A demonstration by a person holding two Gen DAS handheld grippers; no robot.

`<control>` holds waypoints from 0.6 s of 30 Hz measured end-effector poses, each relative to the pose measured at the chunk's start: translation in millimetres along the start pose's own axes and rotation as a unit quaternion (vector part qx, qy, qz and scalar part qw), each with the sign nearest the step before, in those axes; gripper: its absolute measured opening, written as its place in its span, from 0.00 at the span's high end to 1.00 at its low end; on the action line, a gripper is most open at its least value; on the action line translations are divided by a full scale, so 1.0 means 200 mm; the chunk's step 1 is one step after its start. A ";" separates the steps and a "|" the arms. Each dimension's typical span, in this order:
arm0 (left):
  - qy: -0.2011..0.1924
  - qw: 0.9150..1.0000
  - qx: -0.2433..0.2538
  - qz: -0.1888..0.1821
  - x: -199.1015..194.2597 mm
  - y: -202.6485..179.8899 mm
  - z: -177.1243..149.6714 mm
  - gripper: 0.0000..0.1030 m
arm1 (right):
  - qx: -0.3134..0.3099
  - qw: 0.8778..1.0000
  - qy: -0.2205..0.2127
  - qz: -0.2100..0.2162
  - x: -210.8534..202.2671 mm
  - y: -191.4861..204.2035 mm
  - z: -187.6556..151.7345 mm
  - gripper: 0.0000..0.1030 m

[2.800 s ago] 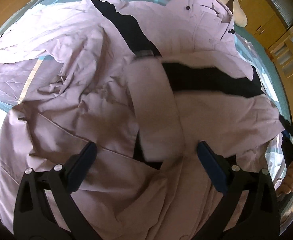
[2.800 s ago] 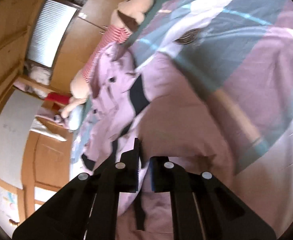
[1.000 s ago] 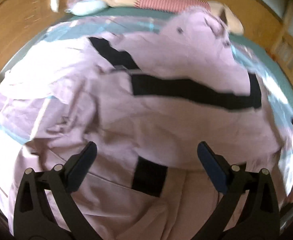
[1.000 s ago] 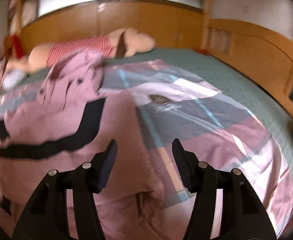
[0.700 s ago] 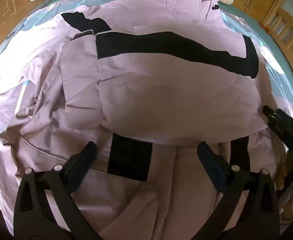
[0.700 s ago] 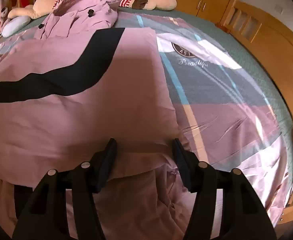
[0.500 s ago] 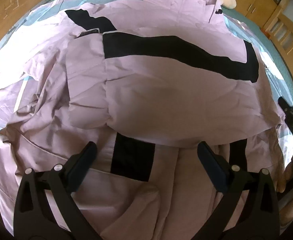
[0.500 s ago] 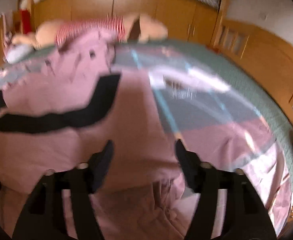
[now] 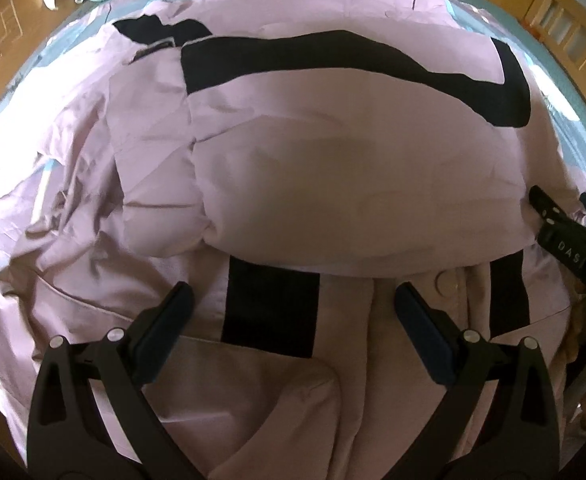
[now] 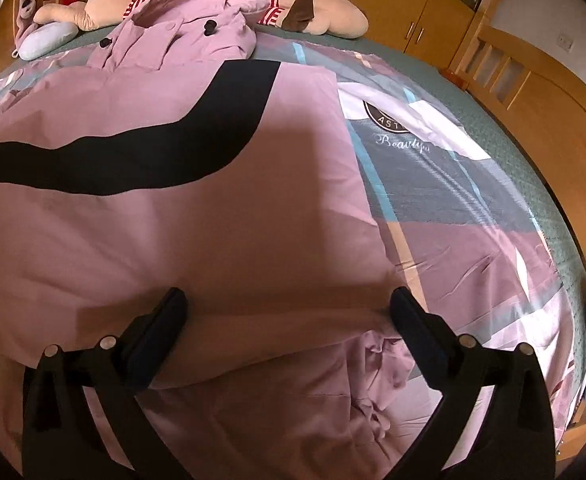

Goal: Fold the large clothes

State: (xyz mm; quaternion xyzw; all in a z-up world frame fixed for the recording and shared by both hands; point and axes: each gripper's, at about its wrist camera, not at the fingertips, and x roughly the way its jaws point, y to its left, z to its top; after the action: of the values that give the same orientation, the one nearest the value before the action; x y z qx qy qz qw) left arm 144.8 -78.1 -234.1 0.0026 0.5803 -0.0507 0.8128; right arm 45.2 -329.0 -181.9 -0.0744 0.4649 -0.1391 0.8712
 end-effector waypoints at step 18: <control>-0.003 1.000 0.005 0.000 0.02 0.01 -0.07 0.02 | -0.003 1.000 -0.006 -0.010 0.01 0.03 0.00 0.01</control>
State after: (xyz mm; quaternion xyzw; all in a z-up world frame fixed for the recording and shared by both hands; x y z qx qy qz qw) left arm 133.5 -75.5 -241.4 0.0066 0.5775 -0.0532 0.8147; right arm 47.1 -323.0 -185.0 -0.0825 0.4592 -0.1455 0.8725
